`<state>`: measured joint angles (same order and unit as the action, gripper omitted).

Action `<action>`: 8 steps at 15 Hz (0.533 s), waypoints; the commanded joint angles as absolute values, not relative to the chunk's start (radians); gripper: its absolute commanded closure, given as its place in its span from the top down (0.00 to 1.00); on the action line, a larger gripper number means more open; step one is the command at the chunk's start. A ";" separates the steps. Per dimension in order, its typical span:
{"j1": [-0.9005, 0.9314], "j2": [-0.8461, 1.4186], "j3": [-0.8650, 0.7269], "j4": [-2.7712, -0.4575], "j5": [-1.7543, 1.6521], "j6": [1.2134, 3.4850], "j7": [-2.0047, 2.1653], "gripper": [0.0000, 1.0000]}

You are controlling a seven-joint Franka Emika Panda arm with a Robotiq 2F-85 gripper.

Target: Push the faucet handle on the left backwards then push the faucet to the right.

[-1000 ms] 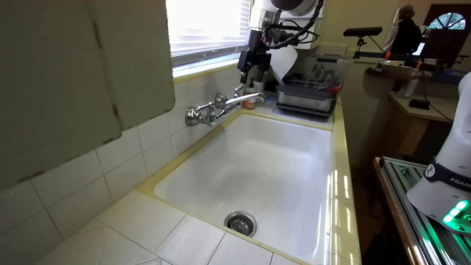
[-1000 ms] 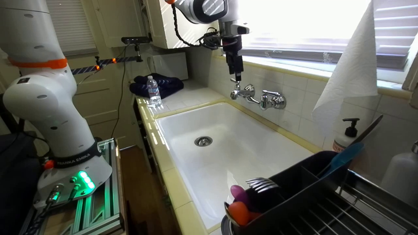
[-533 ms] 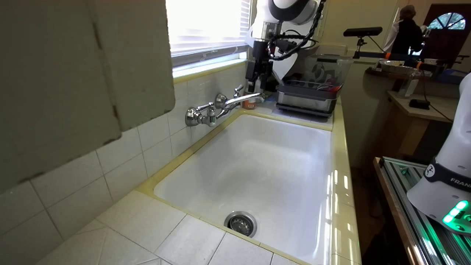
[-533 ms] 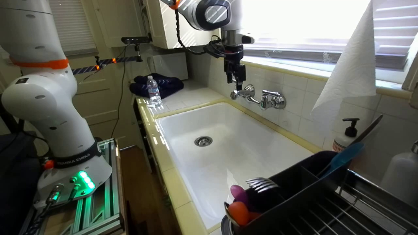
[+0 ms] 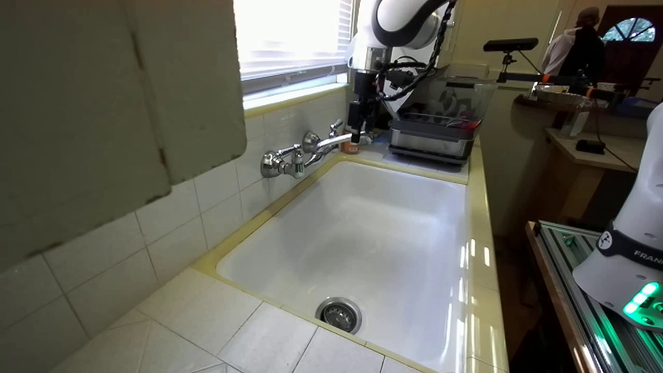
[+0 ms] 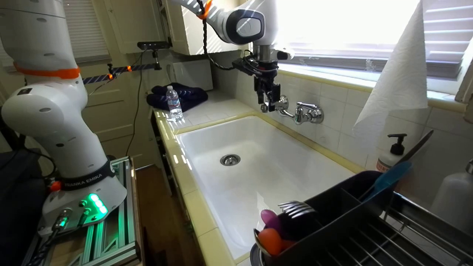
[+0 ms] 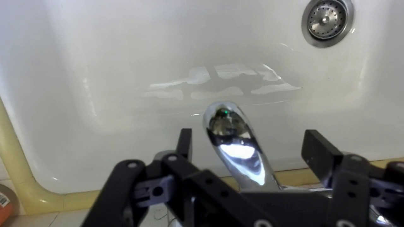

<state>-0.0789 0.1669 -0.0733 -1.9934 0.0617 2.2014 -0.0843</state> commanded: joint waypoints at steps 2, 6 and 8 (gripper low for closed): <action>-0.087 0.195 -0.070 -1.976 0.053 2.223 -0.130 0.97; -0.085 0.216 -0.060 -1.949 0.069 2.234 -0.163 1.00; -0.083 0.224 -0.048 -1.931 0.088 2.222 -0.180 1.00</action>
